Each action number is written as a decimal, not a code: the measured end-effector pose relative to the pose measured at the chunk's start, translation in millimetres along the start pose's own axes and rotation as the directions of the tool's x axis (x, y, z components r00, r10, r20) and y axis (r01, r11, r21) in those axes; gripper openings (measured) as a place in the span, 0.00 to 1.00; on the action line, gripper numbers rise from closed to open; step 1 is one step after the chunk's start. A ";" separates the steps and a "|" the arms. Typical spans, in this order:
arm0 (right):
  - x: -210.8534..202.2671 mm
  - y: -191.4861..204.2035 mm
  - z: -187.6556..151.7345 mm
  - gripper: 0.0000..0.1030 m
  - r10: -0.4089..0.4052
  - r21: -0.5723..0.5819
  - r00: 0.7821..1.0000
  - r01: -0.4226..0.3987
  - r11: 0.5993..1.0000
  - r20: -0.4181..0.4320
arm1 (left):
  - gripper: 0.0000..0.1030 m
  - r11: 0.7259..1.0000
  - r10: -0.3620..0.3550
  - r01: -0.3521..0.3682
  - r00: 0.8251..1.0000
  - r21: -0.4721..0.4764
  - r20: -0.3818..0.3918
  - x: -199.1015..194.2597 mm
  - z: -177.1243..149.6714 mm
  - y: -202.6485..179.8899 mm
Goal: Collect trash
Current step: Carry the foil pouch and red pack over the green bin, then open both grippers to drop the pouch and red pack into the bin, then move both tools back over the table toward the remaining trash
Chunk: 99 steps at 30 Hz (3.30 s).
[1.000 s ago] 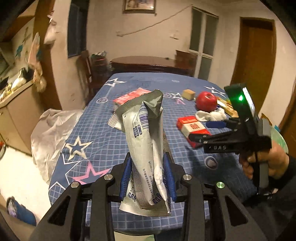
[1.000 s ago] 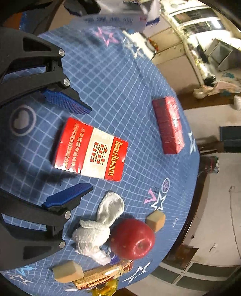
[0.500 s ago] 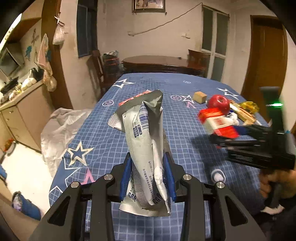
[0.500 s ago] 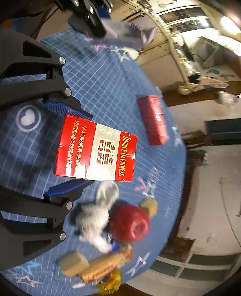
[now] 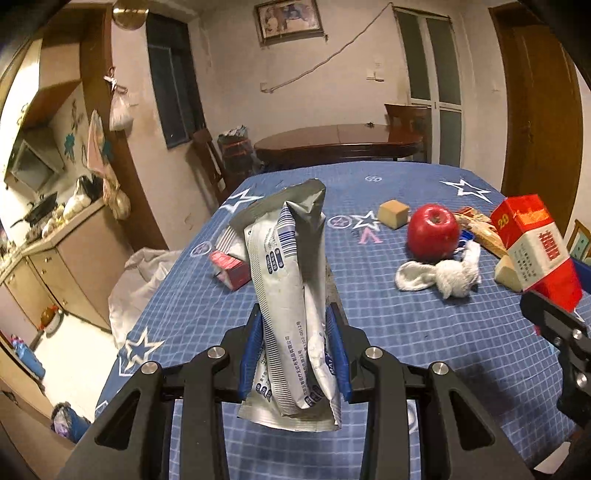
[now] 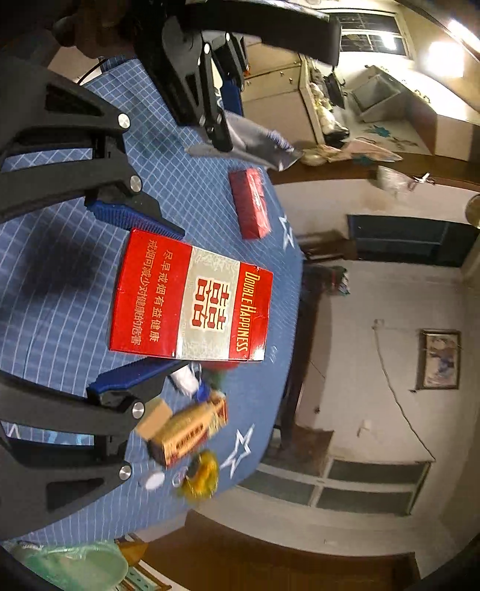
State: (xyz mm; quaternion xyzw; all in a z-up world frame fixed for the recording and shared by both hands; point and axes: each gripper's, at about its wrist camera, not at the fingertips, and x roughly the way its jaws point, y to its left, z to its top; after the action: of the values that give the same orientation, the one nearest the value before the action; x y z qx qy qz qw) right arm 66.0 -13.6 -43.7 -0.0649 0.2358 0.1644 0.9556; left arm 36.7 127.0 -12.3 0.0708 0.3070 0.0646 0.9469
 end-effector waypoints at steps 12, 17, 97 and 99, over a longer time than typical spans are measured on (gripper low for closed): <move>-32.1 -46.8 -4.0 0.57 -0.093 0.070 0.993 0.088 0.994 0.078 | 0.35 0.993 -0.052 0.046 0.997 0.107 0.054 -6.2 35.8 -69.3; -51.6 -79.8 -6.4 0.57 -0.175 0.113 0.979 0.163 0.980 0.105 | 0.35 0.982 -0.113 0.099 0.991 0.162 0.074 -10.7 56.9 -108.5; -150.8 -382.2 -129.7 0.67 -0.530 0.416 0.787 0.617 0.668 -0.316 | 0.62 0.434 -0.674 0.740 0.645 0.513 -0.360 11.5 49.4 -575.2; -150.2 -380.5 -128.8 0.67 -0.534 0.416 0.786 0.618 0.667 -0.312 | 0.63 0.449 -0.666 0.731 0.657 0.514 -0.352 9.8 47.0 -570.6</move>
State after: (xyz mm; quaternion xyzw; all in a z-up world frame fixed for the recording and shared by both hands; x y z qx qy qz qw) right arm 16.5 -438.9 -68.5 0.0987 0.3144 -0.2194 0.9183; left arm 117.4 -435.9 -79.3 0.2399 0.3580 -0.4308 0.7929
